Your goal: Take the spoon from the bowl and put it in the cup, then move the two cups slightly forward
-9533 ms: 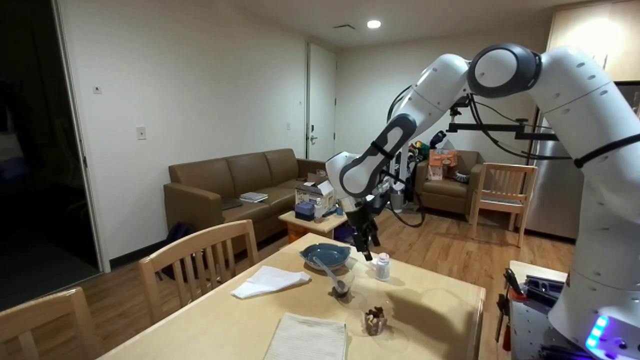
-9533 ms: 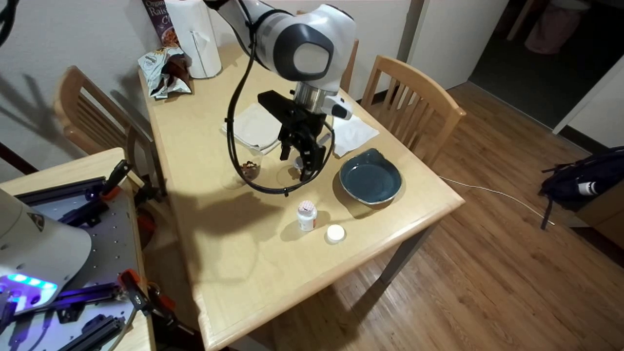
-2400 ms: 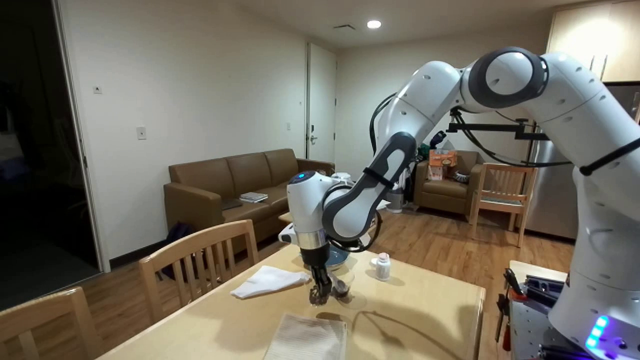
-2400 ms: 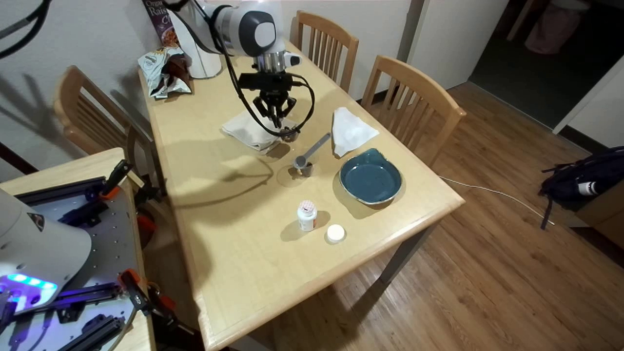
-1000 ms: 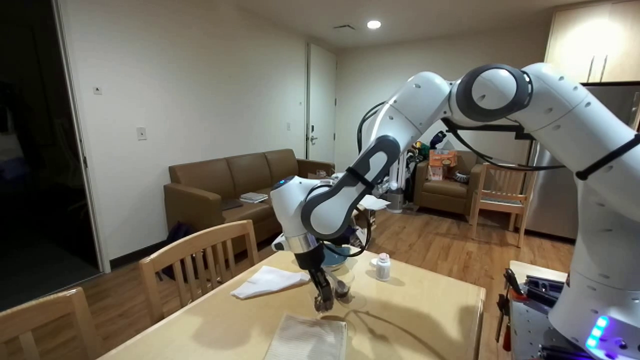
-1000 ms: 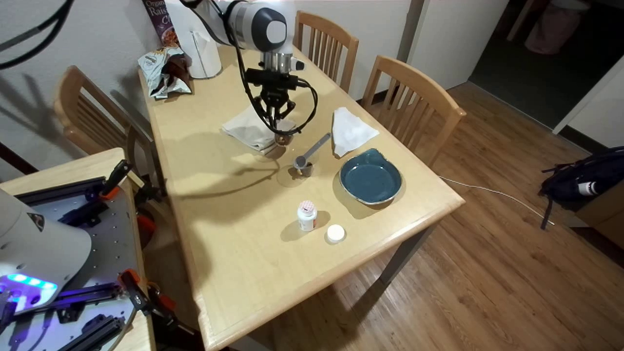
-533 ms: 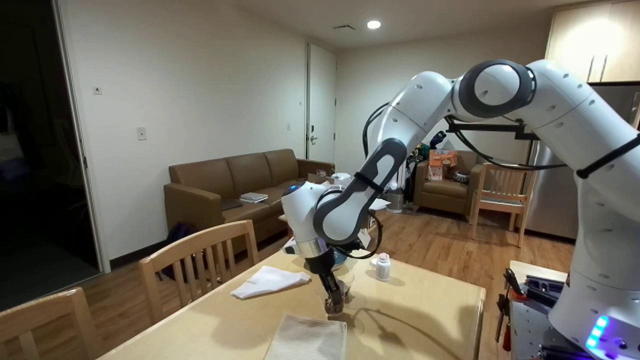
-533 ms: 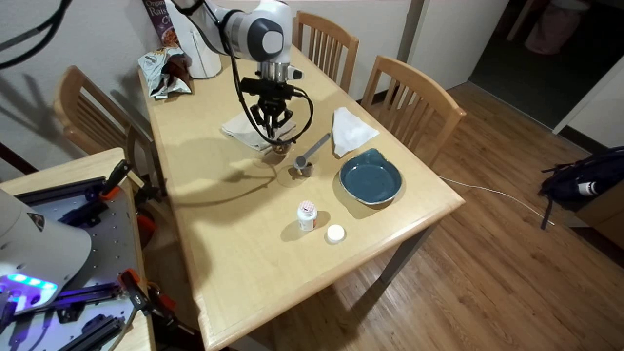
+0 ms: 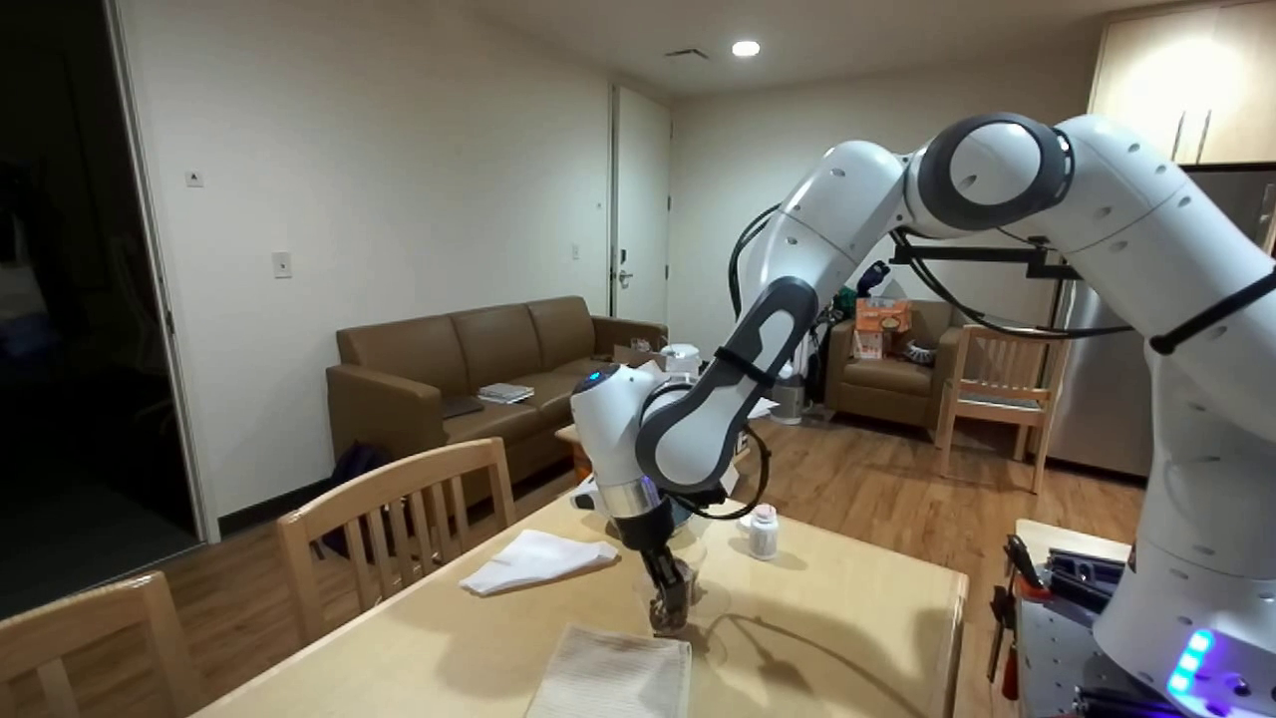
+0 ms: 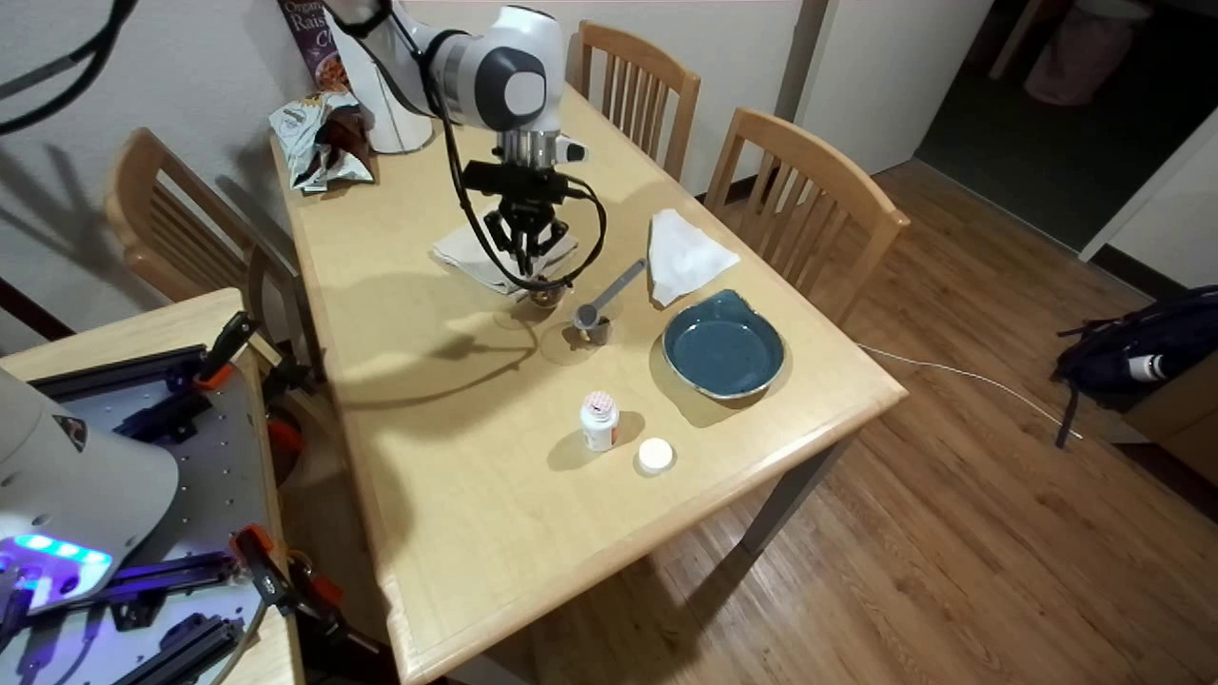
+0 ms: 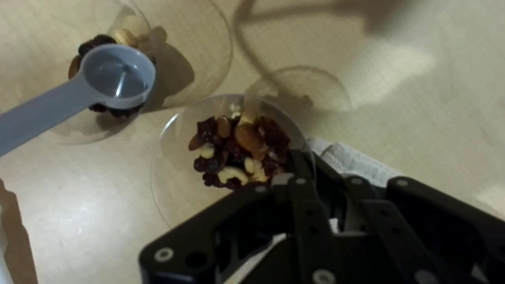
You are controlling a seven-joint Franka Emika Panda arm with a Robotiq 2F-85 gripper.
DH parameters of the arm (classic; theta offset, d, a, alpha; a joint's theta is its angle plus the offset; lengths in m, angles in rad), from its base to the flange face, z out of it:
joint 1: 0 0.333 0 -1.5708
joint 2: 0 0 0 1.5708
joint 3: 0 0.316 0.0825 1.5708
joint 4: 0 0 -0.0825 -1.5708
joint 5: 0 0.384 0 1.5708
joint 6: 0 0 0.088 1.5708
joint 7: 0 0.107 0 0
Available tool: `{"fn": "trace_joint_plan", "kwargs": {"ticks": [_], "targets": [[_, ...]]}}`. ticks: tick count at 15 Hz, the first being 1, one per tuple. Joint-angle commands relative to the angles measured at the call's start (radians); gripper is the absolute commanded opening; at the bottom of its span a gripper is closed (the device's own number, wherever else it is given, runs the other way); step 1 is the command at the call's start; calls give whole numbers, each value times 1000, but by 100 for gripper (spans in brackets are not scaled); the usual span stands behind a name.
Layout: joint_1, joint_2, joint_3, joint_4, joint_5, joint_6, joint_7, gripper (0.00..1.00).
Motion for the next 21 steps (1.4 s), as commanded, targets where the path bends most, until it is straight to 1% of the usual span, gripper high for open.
{"fn": "trace_joint_plan", "kwargs": {"ticks": [1,4,6,9,10,11,16,17,21], "targets": [[-28,45,32,30,-18,102,-82,5],[-36,103,50,79,-16,152,-158,5],[-47,126,62,110,-8,133,-204,4],[-35,130,51,132,-11,83,-199,5],[-32,128,47,134,-12,73,-191,13],[-32,127,47,136,-9,63,-186,32],[-26,134,52,161,-6,-10,-186,62],[-19,126,50,164,-9,-29,-179,69],[3,103,50,182,-17,-71,-160,94]]}}
